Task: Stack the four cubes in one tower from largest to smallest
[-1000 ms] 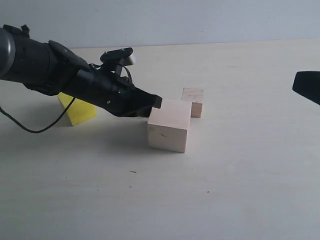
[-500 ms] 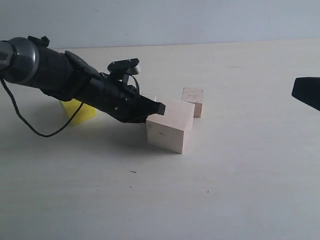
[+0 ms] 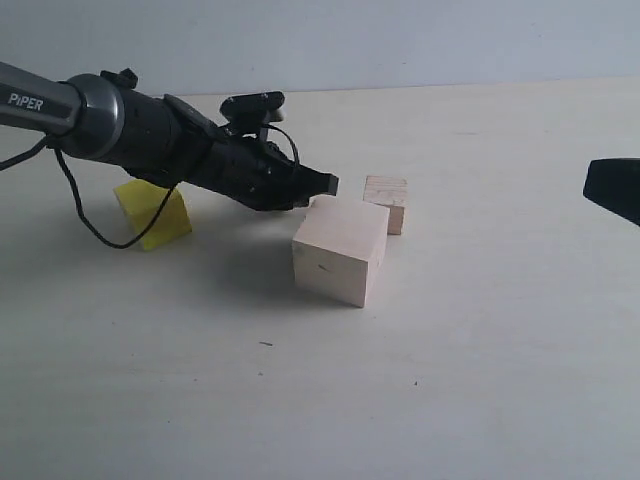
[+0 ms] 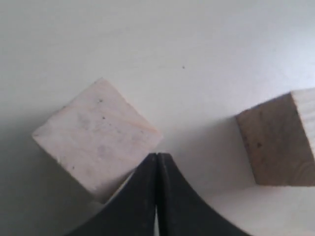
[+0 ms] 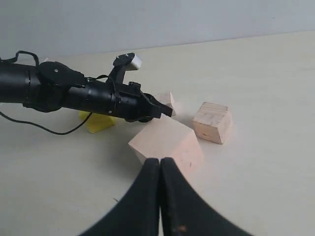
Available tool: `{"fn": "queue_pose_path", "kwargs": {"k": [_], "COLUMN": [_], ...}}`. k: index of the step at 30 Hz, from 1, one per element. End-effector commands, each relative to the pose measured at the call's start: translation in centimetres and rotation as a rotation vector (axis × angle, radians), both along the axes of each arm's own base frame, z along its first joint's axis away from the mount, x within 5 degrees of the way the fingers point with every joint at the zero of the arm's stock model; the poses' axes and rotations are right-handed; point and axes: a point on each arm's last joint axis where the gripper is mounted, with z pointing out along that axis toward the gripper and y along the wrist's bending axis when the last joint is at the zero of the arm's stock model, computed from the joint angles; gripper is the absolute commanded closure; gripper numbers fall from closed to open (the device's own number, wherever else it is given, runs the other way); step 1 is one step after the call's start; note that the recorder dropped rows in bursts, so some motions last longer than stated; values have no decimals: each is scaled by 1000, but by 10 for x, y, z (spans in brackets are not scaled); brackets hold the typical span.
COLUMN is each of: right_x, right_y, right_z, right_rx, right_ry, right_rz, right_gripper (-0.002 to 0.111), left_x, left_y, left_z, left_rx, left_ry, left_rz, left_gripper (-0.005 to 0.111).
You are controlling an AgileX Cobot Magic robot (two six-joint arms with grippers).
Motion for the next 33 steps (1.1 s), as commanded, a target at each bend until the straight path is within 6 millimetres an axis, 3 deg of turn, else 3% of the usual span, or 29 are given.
{"fn": "queue_pose_path", "kwargs": {"k": [1,8,12,15,33], "right_x": [0,0,0,0,0], "right_y": [0,0,0,0,0], "right_z": [3,3,3,3,3], "right_rx": [1,1,1,1,1], "right_ry": [-10,-10,-10,-10,-10], "right_rz": [3,3,3,3,3], "right_gripper": [108,108,108,108,108], "left_x": [6,5,16,23,41], "left_y": [2,-10,-20,-23,-25], "left_z": [4,25,46,51,22], "left_rx": [-15,-85,-132,-133,12], "left_ry": [-24,-25,-79,-111,-158], "left_rz": [89,3,-26,-37,-141], "left_gripper": [107,107,107,107,107]}}
